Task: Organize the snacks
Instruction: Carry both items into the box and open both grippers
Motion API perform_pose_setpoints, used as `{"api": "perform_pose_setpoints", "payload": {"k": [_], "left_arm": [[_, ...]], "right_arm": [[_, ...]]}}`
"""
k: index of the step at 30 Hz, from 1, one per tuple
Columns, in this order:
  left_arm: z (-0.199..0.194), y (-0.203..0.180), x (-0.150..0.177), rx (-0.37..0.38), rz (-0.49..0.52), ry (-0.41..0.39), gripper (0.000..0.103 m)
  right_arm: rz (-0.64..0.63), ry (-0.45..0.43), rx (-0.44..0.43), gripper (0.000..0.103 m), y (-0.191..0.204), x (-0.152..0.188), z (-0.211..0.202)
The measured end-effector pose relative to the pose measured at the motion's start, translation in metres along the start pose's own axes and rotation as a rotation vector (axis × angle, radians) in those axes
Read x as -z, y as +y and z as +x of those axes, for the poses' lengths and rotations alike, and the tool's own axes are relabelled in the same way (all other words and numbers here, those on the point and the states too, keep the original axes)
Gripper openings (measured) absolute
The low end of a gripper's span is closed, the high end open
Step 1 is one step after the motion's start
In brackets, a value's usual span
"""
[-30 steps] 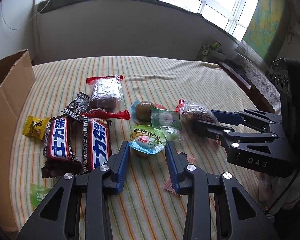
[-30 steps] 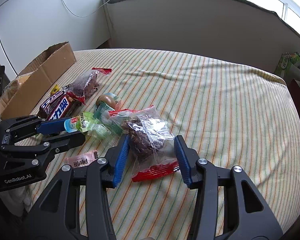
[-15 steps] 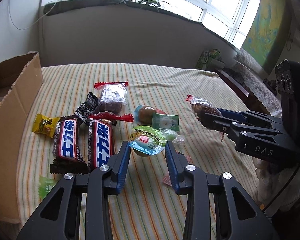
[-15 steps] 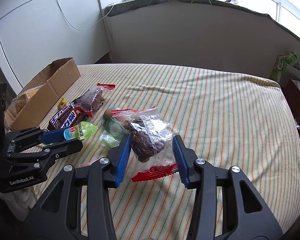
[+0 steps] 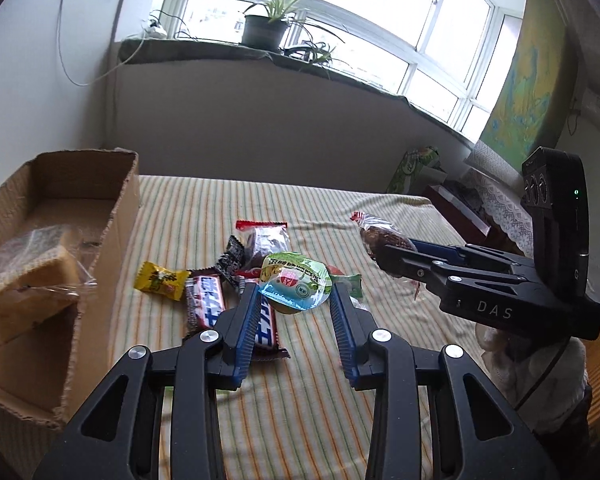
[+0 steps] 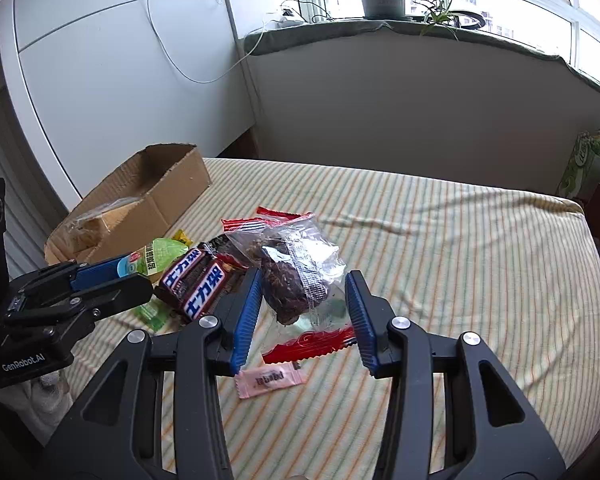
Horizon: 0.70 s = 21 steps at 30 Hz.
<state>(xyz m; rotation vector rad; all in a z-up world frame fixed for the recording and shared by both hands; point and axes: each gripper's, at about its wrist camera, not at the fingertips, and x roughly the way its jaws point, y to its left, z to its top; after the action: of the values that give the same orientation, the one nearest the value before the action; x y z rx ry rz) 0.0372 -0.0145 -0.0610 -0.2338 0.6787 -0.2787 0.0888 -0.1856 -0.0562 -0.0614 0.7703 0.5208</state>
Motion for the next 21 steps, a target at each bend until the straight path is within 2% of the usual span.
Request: {"api": "perform_pose_setpoints", "payload": {"k": [8, 21], "left_arm": [[-0.048, 0.032, -0.007, -0.028, -0.051, -0.11, 0.034], [-0.091, 0.108, 0.0, -0.205, -0.147, -0.193, 0.034]], "right_arm": [[-0.04, -0.022, -0.061, 0.045, 0.046, -0.021, 0.007], [-0.116, -0.021, -0.123, 0.045, 0.129, -0.054, 0.046]]}}
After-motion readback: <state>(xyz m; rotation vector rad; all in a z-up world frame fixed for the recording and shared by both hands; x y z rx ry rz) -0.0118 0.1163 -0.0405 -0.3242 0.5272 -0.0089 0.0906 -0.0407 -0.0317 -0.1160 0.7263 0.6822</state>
